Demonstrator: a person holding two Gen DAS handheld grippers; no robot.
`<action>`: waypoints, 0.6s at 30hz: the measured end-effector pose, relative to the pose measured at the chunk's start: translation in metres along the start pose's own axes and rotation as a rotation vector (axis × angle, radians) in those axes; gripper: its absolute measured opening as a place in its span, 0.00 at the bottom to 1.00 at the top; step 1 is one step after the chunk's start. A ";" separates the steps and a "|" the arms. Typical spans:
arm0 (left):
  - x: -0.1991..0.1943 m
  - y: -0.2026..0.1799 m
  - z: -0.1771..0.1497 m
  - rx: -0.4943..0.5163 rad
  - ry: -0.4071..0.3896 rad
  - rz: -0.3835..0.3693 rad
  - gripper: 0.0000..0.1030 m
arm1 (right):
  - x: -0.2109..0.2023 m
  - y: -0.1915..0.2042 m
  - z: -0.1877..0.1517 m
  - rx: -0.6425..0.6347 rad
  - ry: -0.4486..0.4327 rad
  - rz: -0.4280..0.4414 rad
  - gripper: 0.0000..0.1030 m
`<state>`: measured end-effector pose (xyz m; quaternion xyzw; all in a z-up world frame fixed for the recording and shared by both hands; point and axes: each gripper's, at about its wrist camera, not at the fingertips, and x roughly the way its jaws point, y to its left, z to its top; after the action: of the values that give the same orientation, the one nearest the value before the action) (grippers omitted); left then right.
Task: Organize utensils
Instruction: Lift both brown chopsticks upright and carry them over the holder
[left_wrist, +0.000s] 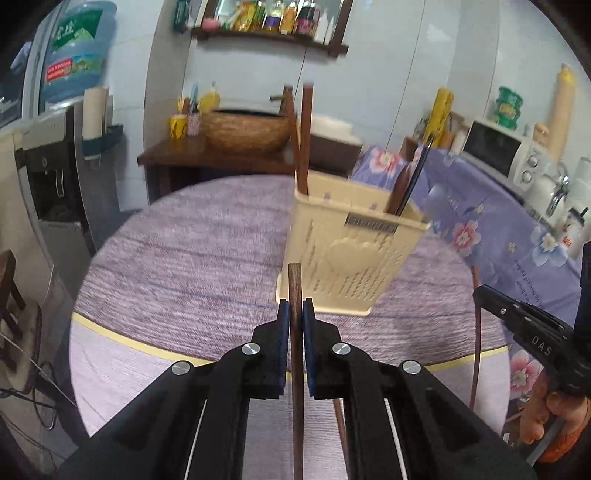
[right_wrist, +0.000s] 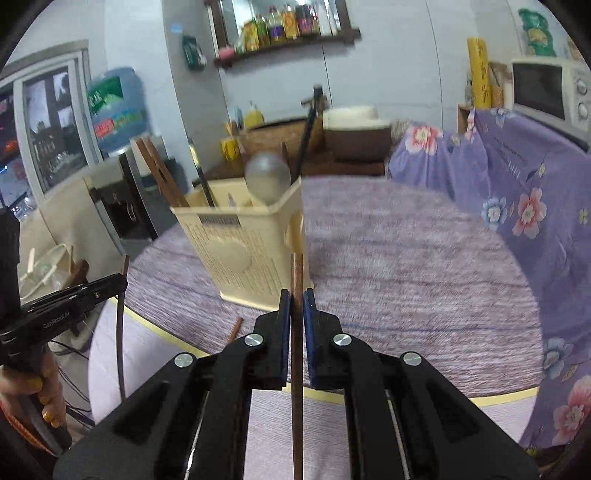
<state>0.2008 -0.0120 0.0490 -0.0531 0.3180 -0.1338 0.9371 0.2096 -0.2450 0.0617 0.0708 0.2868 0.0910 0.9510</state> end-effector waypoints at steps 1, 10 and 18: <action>-0.011 0.000 0.003 0.003 -0.025 -0.006 0.08 | -0.010 0.000 0.003 -0.003 -0.018 0.003 0.08; -0.044 -0.002 0.028 0.023 -0.110 -0.012 0.08 | -0.064 -0.003 0.025 -0.020 -0.098 0.008 0.08; -0.048 -0.005 0.031 0.036 -0.122 -0.013 0.08 | -0.070 -0.005 0.029 -0.021 -0.105 0.006 0.08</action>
<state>0.1827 -0.0024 0.1024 -0.0465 0.2575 -0.1424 0.9546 0.1693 -0.2669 0.1217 0.0661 0.2353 0.0930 0.9652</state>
